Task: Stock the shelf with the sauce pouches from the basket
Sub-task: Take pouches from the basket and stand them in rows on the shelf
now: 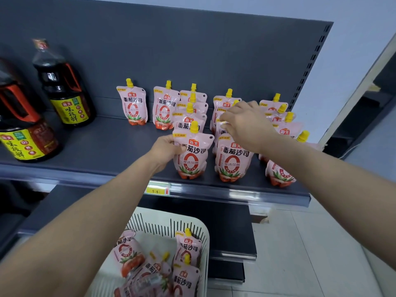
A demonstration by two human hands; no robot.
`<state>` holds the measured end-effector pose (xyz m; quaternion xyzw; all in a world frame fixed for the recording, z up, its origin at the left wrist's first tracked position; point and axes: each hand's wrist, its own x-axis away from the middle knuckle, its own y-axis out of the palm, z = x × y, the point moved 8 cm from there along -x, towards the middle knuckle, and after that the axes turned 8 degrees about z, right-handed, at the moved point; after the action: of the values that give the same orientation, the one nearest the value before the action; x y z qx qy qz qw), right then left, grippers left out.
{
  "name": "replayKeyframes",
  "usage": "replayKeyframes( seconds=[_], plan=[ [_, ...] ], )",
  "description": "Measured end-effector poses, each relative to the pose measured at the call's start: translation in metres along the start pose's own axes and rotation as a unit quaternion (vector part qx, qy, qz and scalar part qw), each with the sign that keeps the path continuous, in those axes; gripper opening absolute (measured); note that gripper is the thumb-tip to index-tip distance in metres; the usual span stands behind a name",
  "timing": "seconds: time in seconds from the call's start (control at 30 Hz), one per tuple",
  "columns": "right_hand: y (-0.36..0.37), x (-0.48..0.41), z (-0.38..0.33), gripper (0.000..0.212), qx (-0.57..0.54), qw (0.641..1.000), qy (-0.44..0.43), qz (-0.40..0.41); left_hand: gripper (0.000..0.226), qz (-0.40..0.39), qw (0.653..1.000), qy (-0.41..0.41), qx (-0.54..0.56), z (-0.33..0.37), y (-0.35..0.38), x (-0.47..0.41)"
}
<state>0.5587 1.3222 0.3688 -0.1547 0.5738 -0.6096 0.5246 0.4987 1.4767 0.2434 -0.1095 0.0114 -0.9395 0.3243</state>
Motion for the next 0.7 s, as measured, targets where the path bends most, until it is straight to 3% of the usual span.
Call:
replayKeyframes(
  seconds=[0.17, 0.37, 0.53, 0.63, 0.7],
  plan=[
    [-0.004, -0.002, -0.012, 0.032, -0.017, 1.0, -0.016, 0.011, 0.038, -0.007, 1.0, 0.015, -0.025, 0.002, -0.001, 0.001],
    [-0.018, 0.0, -0.03, 0.03, -0.042, 0.997, -0.05, 0.044, 0.03, 0.047, 0.988, 0.092, -0.116, 0.023, -0.025, 0.003],
    [-0.033, 0.019, -0.093, 0.022, -0.106, 0.975, -0.163, 0.109, 0.024, 0.103, 0.925, 0.23, -0.285, 0.041, -0.059, 0.041],
    [-0.005, 0.035, -0.144, 0.024, -0.157, 0.965, -0.204, 0.054, 0.017, 0.056, 0.877, 0.269, -0.394, 0.012, -0.071, 0.065],
    [0.027, 0.048, -0.177, 0.025, -0.17, 0.959, -0.228, 0.0, 0.015, 0.013, 0.859, 0.232, -0.456, -0.028, -0.08, 0.075]
  ],
)
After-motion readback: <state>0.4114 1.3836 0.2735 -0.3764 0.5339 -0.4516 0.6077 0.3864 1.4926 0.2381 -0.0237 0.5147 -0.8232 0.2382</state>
